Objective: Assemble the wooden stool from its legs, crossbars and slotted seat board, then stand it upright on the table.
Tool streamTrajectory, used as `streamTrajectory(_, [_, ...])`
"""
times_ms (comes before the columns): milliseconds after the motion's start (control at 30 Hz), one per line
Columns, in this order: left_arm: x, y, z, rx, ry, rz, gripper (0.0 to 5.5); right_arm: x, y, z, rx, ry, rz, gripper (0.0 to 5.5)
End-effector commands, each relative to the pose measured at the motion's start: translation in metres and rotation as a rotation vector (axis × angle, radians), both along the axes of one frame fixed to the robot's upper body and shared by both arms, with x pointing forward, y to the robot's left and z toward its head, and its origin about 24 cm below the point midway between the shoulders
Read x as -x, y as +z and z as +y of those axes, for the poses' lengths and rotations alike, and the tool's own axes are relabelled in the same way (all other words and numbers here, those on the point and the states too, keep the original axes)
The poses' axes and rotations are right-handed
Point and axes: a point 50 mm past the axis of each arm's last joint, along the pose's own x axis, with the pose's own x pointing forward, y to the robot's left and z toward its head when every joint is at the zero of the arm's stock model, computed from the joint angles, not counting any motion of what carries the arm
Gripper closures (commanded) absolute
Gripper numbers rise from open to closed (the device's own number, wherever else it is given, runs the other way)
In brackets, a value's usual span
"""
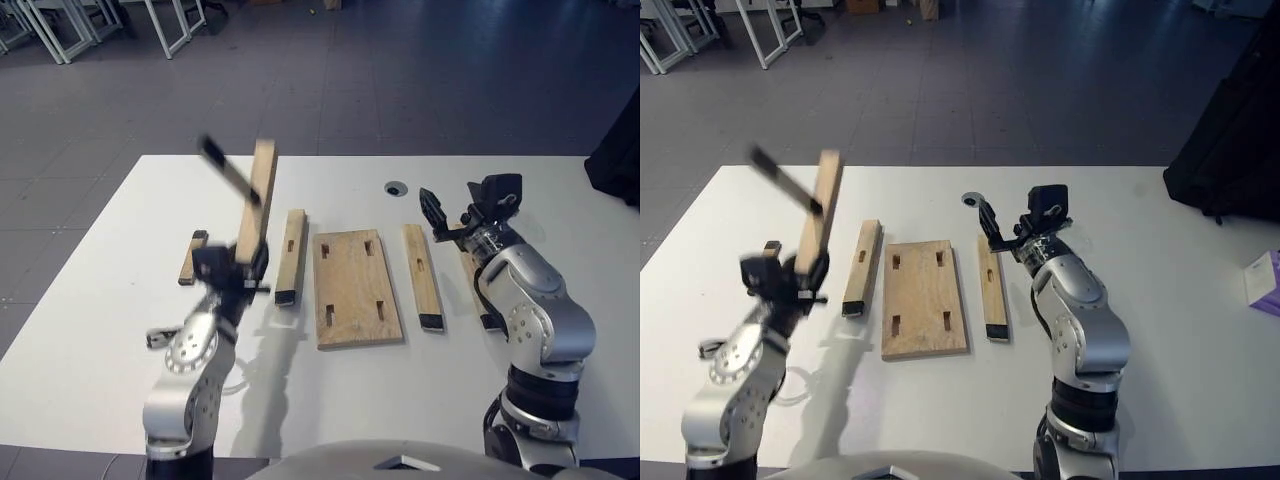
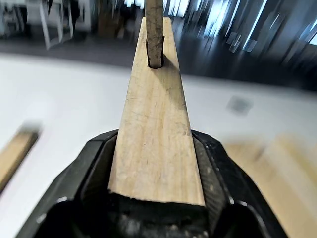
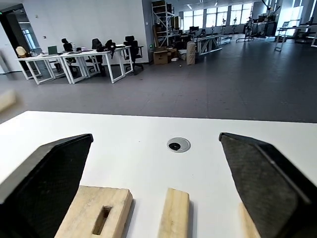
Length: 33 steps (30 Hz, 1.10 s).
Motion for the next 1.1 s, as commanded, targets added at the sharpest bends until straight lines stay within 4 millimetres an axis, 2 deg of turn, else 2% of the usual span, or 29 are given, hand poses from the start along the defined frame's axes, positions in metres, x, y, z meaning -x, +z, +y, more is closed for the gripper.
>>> streamTrajectory(33, [-0.021,0.052,-0.028,0.417,-0.324,-0.102,3.44,-0.013,0.039,0.021,-0.39,0.369,0.014,0.84])
streamTrajectory(133, [-0.02,0.067,-0.045,0.683,-0.632,-0.093,3.44,-0.011,0.063,0.031,-0.687,0.692,0.035,0.84])
streamTrajectory(267, [-0.016,0.071,-0.053,0.78,-0.79,-0.054,3.44,0.003,0.087,0.038,-0.779,0.929,0.013,0.84])
streamTrajectory(367, [-0.009,0.072,-0.057,0.814,-0.882,-0.028,3.44,0.007,0.095,0.039,-0.805,0.975,0.033,0.84])
streamTrajectory(567, [-0.001,0.073,-0.066,0.79,-0.956,0.015,3.44,0.007,0.1,0.044,-0.752,0.973,0.101,0.84])
streamTrajectory(667, [0.002,0.064,-0.063,0.752,-0.951,0.054,3.44,0.01,0.11,0.045,-0.723,1.025,0.098,0.84])
streamTrajectory(833, [-0.002,0.032,-0.029,0.665,-0.829,0.162,3.44,0.024,0.131,0.036,-0.609,1.207,0.1,1.87])
streamTrajectory(900, [-0.001,0.024,-0.025,0.639,-0.804,0.186,3.44,0.028,0.14,0.038,-0.6,1.256,0.085,2.2])
streamTrajectory(1100, [0.003,0.022,-0.026,0.598,-0.826,0.17,3.45,0.026,0.135,0.041,-0.528,1.255,0.158,3.17])
